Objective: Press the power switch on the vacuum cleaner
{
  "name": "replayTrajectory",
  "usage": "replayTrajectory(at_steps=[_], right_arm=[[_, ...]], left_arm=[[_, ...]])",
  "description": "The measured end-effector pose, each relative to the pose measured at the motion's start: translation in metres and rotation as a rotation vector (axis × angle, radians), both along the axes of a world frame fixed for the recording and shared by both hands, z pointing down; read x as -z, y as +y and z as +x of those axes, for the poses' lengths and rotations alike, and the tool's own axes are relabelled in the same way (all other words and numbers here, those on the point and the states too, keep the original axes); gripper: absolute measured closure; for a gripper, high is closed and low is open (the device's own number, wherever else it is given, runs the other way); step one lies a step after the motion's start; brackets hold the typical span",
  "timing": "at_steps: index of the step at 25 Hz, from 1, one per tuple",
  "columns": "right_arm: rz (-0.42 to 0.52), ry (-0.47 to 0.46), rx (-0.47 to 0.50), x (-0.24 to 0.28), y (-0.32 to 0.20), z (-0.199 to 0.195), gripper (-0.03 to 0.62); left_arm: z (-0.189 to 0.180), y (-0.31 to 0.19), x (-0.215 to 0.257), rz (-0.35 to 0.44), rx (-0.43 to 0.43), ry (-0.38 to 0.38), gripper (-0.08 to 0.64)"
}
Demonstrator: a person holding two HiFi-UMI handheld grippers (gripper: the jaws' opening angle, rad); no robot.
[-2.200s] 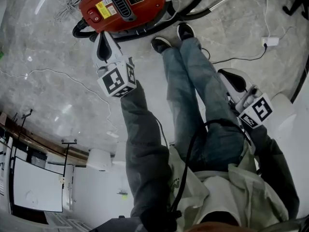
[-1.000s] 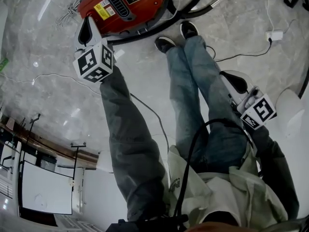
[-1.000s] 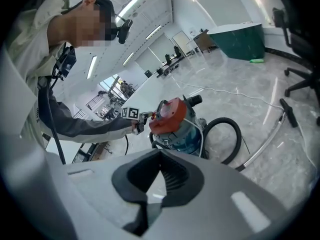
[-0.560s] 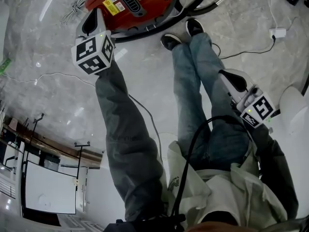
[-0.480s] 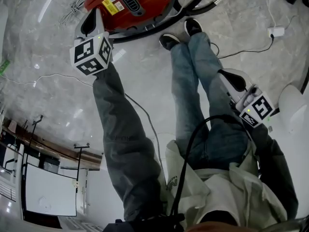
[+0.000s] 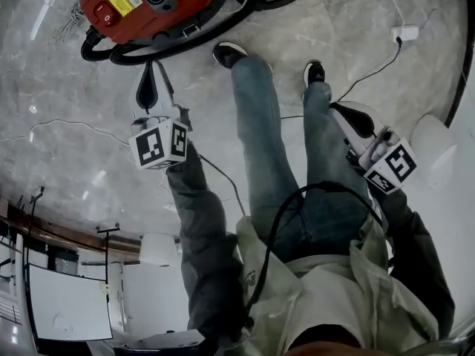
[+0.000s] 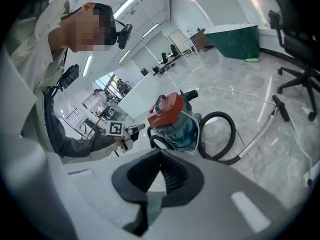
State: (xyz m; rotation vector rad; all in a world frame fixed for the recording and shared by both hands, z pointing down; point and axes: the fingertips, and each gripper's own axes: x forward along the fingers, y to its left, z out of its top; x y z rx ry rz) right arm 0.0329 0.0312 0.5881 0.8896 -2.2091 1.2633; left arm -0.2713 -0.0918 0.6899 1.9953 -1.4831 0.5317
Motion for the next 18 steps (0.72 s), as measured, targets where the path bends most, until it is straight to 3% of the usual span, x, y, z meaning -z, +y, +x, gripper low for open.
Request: replayTrajectory(at_steps=[5,8,11,14,18], right_arm=[[0.027,-0.020,-0.046,-0.002,0.040,0.056,0.592],[0.052,-0.046,-0.052,0.020,0.071,0.104,0.592],[0.136,-0.064,0.005,0.065,0.091,0.146,0.592],[0.228,-0.059,0.068,0.118,0.101,0.187,0.592],[0.274,-0.019,0.040,0.176,0.121,0.238,0.592]], left_arm=[[0.064,0.081,0.029,-0.001,0.078,0.111,0.560],[0.130,0.126,0.085,0.044,0.093,0.154,0.560],[0.201,0.170,0.161,0.103,0.097,0.204,0.560],[0.272,0.209,0.232,0.155,0.075,0.248,0.560],[0.348,0.253,0.311,0.198,-0.028,0.245,0.560]])
